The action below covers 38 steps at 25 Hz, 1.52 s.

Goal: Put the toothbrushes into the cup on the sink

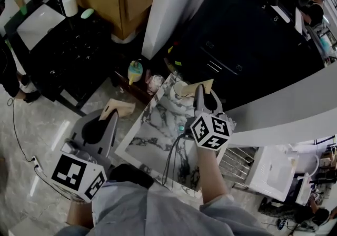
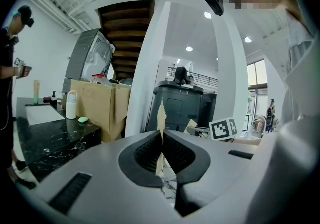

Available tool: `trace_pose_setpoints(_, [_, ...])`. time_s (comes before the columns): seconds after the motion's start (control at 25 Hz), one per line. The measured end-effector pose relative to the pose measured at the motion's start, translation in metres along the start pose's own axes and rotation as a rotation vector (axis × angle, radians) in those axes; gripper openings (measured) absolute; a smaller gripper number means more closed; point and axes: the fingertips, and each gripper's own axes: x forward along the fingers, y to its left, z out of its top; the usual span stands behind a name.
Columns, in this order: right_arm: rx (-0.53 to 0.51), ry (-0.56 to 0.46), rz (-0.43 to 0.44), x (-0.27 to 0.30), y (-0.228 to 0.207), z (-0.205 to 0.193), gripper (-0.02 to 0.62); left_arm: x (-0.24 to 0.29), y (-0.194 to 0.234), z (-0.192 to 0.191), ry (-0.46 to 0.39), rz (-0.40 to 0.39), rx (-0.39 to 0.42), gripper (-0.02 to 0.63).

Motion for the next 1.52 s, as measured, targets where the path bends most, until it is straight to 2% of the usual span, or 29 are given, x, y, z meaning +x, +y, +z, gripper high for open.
trace_pose_setpoints(0.2, [-0.039, 0.01, 0.006, 0.015, 0.0, -0.009, 0.043, -0.004, 0.004, -0.006, 0.011, 0.028, -0.009, 0.006])
trace_pose_setpoints(0.48, [0.029, 0.075, -0.015, 0.029, -0.009, -0.04, 0.043, -0.009, 0.007, -0.009, 0.016, 0.056, -0.01, 0.006])
trace_pose_setpoints(0.96, [0.045, 0.172, -0.066, 0.045, -0.019, -0.08, 0.044, -0.015, 0.009, -0.013, 0.037, 0.089, -0.017, 0.006])
trace_pose_setpoints(1.2, [0.019, 0.174, -0.08, 0.046, -0.019, -0.082, 0.048, -0.015, 0.01, -0.016, 0.042, 0.087, -0.023, 0.006])
trace_pose_setpoints(1.32, [0.018, 0.192, -0.073, 0.045, -0.017, -0.085, 0.098, -0.015, 0.008, -0.017, 0.04, 0.081, -0.022, 0.006])
trace_pose_setpoints(1.52, [0.038, 0.181, -0.086, 0.04, -0.018, -0.083, 0.103, -0.015, 0.005, -0.018, 0.038, 0.069, -0.019, 0.006])
